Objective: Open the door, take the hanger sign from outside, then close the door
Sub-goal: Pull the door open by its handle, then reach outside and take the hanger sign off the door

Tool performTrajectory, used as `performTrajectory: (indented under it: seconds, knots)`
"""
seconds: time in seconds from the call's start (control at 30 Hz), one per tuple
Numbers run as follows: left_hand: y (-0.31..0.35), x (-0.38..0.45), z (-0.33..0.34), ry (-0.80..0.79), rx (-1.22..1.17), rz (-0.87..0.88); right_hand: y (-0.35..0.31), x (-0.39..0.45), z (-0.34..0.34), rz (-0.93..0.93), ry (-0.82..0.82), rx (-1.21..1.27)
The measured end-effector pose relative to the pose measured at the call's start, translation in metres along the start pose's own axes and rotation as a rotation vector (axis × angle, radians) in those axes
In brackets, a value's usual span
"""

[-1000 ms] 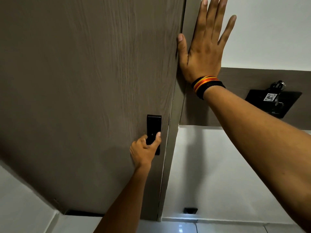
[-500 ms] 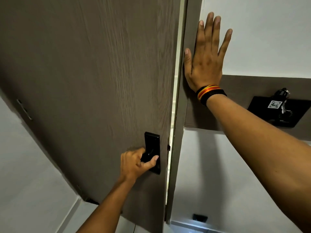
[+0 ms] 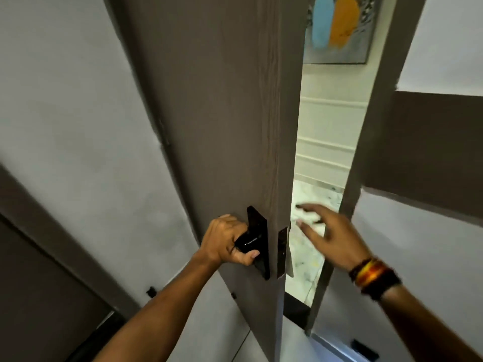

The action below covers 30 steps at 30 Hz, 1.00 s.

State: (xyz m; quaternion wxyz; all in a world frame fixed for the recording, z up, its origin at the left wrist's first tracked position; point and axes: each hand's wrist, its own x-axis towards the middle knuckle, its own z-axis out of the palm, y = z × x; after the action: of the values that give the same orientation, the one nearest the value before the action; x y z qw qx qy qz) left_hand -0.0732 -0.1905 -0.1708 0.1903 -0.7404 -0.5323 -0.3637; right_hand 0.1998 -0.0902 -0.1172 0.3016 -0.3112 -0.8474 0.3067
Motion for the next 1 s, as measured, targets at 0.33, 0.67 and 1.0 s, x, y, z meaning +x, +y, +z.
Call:
performTrajectory:
  seconds: [0.33,0.67,1.0]
  knots:
    - [0.001,-0.044,-0.042,-0.009,0.060,-0.125,-0.006,-0.051,0.089,-0.003,-0.183,-0.197]
    - [-0.004,-0.074,-0.075,-0.084,0.071,-0.205,-0.040,-0.067,0.128,-0.309,0.149,-0.416]
    - [-0.007,-0.092,-0.100,0.001,0.025,-0.123,-0.079,-0.071,0.139,-0.478,0.165,-0.275]
